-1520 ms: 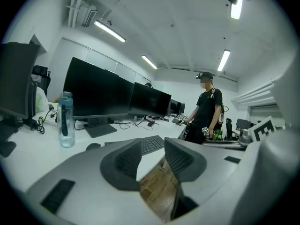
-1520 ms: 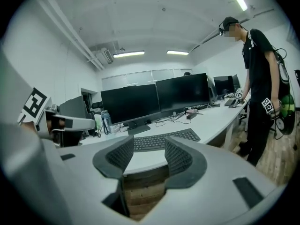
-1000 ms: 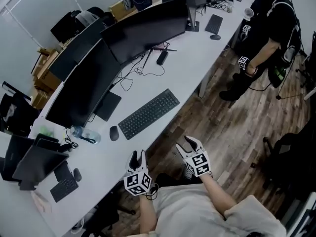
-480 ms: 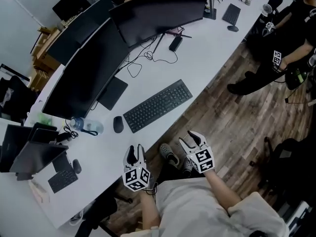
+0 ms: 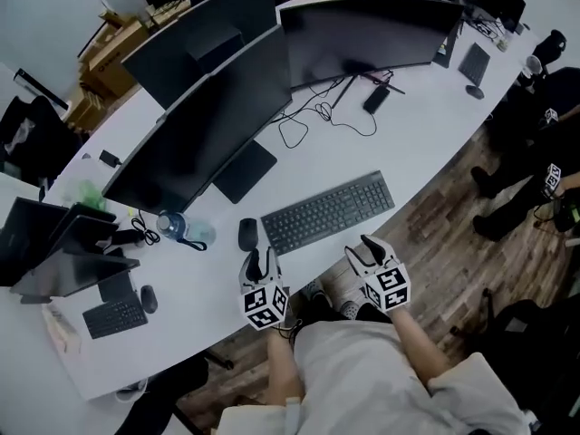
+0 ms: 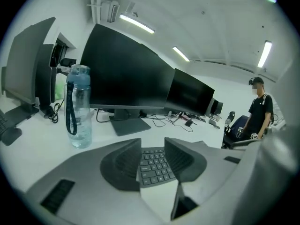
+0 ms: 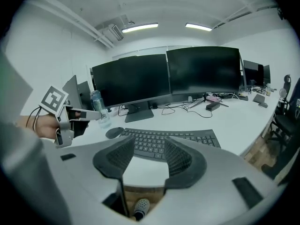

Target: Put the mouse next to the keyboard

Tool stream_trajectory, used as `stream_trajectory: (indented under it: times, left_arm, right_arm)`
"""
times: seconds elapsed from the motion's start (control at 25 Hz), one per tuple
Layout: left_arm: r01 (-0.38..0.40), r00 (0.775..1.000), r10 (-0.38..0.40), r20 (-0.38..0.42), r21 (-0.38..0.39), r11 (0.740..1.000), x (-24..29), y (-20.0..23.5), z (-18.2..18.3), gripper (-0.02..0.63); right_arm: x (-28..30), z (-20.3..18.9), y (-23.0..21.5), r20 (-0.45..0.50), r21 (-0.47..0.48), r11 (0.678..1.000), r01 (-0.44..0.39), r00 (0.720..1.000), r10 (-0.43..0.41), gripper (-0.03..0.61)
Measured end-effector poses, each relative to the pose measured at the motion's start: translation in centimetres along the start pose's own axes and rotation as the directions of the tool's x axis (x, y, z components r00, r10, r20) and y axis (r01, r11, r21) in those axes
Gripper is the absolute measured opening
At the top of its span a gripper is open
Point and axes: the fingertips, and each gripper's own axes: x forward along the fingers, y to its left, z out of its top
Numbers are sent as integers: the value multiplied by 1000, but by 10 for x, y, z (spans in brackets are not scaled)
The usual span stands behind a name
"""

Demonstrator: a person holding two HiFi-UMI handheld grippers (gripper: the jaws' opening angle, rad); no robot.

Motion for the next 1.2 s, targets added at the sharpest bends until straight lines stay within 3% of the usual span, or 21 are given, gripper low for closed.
stream_trajectory:
  times: [0.28, 0.6, 1.04, 1.2]
  left_arm:
    - [-63, 996, 62, -57, -18, 998, 29, 45, 0, 161]
    - [-99, 982, 108, -152, 69, 993, 58, 86, -18, 163]
    - [-33, 956, 60, -289, 97, 995, 96, 101, -51, 245]
    - [-9, 939, 55, -340, 133, 991, 107, 103, -64, 287]
  right_arm:
    - [54, 22, 19, -28, -1, 997, -72, 997, 72, 206]
    - [100, 36, 44, -65, -19, 992, -124, 990, 123, 206]
    - [130, 34, 44, -118, -19, 994, -111, 987, 108, 206]
    - [134, 30, 43, -124, 34, 993, -115, 985, 119, 206]
